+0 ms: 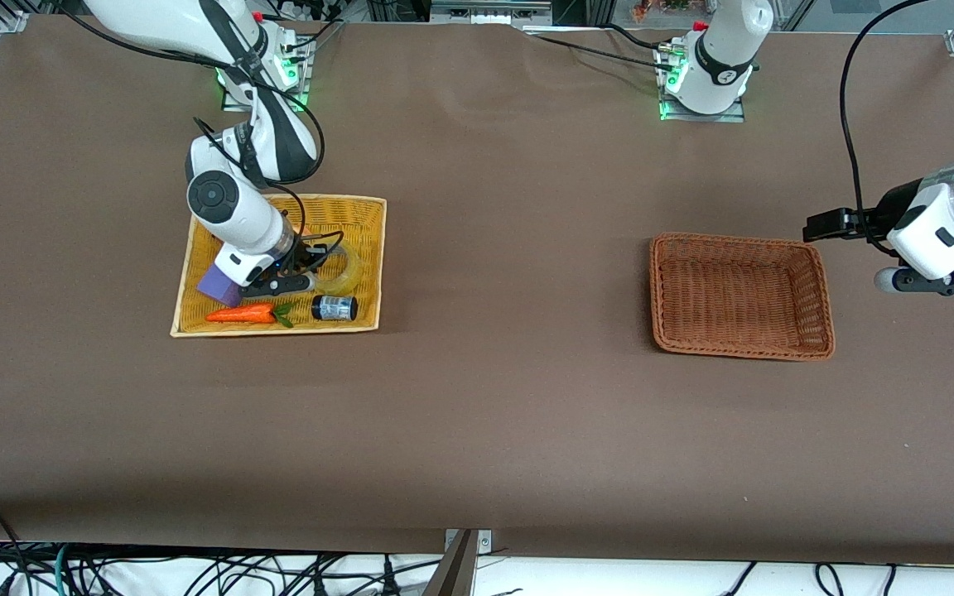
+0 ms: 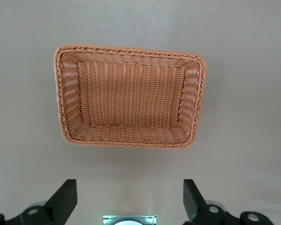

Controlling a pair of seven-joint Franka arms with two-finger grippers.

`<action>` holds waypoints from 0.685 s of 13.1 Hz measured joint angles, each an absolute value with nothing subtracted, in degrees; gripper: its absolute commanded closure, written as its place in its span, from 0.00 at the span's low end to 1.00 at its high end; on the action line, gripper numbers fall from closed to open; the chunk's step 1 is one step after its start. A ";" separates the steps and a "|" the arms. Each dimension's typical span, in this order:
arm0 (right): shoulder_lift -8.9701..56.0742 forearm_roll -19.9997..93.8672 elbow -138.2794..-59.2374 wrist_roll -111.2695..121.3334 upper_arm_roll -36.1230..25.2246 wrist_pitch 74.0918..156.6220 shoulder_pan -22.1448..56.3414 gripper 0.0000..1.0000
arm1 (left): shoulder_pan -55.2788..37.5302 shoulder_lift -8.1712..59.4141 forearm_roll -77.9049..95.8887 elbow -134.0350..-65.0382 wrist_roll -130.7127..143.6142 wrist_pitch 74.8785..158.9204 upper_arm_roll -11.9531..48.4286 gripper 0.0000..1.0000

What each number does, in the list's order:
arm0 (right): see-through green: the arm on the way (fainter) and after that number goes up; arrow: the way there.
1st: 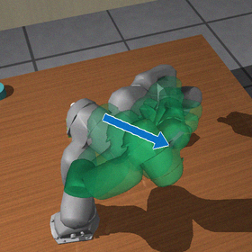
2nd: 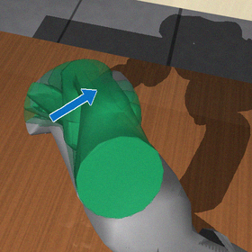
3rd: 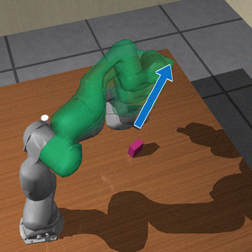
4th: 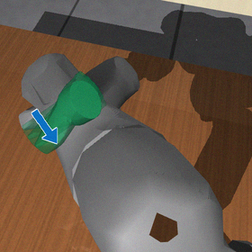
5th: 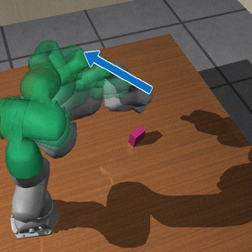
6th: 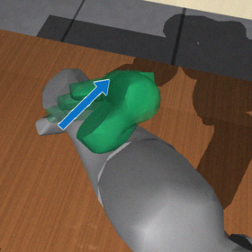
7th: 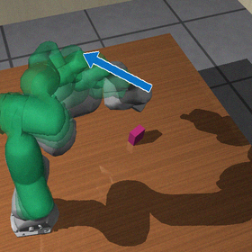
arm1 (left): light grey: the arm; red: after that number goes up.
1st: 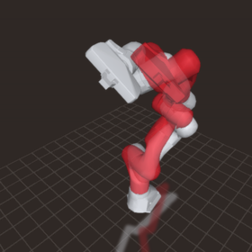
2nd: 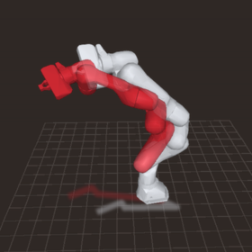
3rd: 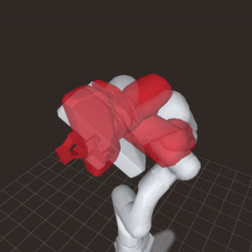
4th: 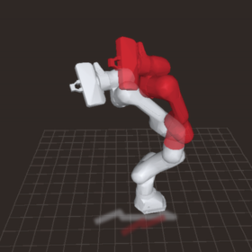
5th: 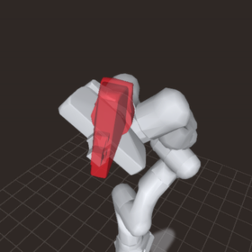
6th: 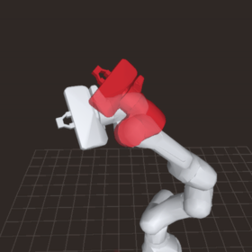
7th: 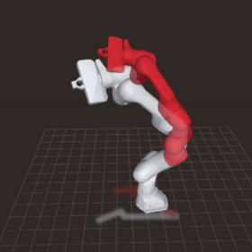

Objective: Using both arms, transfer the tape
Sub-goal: 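Grasp the tape roll with the right gripper and lift it out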

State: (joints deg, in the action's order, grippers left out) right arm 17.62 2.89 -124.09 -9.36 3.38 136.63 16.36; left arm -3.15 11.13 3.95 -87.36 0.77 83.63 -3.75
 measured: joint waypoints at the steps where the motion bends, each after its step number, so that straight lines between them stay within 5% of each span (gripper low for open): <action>1: 17.01 2.89 -120.39 -9.56 3.44 131.24 16.40 1.00 | -3.15 11.13 3.95 -87.36 0.77 83.63 -3.75 0.00; 4: 16.74 2.91 -107.30 -16.06 3.76 118.09 19.66 1.00 | -3.14 11.13 3.95 -87.36 0.77 83.63 -3.75 0.00; 9: 28.45 2.90 -94.54 -41.65 4.29 119.31 36.07 1.00 | -3.13 11.16 3.95 -87.33 0.77 83.63 -3.74 0.00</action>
